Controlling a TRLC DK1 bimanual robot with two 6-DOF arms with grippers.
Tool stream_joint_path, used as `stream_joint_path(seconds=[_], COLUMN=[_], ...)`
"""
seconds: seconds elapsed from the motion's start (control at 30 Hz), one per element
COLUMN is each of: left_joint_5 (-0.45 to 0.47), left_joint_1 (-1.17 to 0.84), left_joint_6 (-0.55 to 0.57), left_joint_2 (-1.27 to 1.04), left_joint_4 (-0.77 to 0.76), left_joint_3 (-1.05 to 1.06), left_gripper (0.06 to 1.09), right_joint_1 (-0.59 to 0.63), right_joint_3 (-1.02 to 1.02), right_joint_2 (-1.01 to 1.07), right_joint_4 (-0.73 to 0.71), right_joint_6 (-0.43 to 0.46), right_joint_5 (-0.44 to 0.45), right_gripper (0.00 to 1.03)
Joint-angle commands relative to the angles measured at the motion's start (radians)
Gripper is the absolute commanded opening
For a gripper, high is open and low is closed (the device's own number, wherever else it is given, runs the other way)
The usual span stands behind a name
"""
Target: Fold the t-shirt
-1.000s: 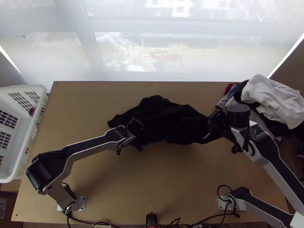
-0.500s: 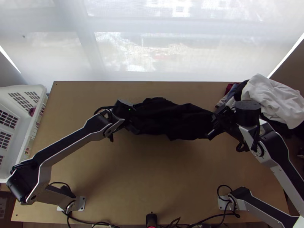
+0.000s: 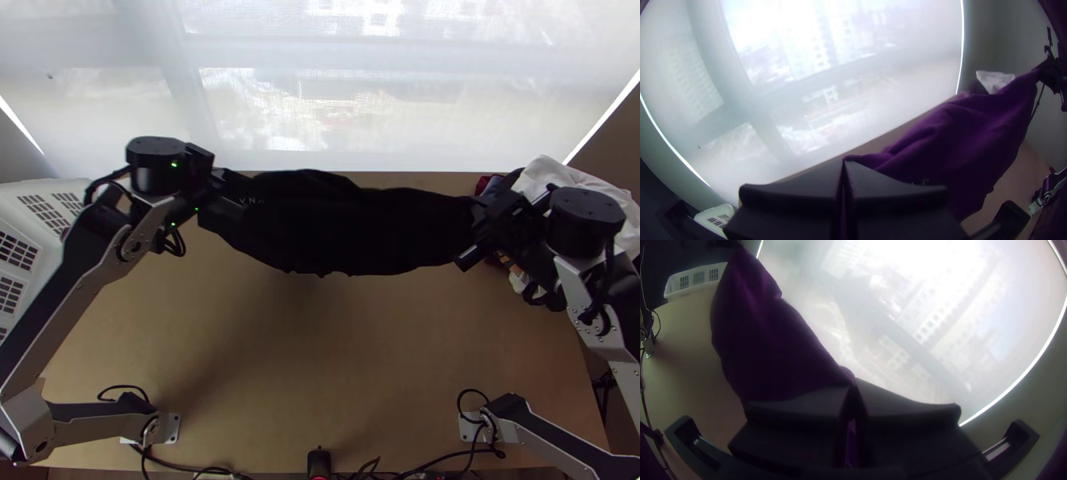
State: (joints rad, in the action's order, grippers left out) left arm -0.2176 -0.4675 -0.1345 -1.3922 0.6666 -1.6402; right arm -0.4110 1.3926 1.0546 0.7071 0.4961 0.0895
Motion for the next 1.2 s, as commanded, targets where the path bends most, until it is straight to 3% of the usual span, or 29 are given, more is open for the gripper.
stream_joint_path(seconds=[0.0, 0.2, 0.4, 0.8, 1.17], left_joint_5=[0.0, 0.0, 0.011, 0.029, 0.03], left_joint_1=[0.09, 0.102, 0.063, 0.156, 0.286], left_joint_6=[-0.004, 0.004, 0.033, 0.047, 0.044], left_joint_2=[0.062, 0.096, 0.151, 0.211, 0.209], left_joint_4=[0.082, 0.191, 0.337, 0.369, 0.346], left_joint_3=[-0.251, -0.448, -0.426, -0.46, -0.418], left_gripper=[0.09, 0.09, 0.09, 0.09, 0.09], right_joint_1=[-0.028, -0.143, -0.175, -0.195, -0.23], right_joint_3=[0.218, 0.367, 0.347, 0.39, 0.375], right_joint_2=[0.035, 0.091, 0.091, 0.061, 0.268], right_joint_4=[0.0, -0.008, 0.019, 0.068, -0.097], right_joint_6=[0.019, 0.013, -0.028, -0.028, -0.027], right_joint_5=[0.01, 0.065, 0.065, 0.065, 0.036], right_gripper=[0.03, 0.03, 0.02, 0.03, 0.03])
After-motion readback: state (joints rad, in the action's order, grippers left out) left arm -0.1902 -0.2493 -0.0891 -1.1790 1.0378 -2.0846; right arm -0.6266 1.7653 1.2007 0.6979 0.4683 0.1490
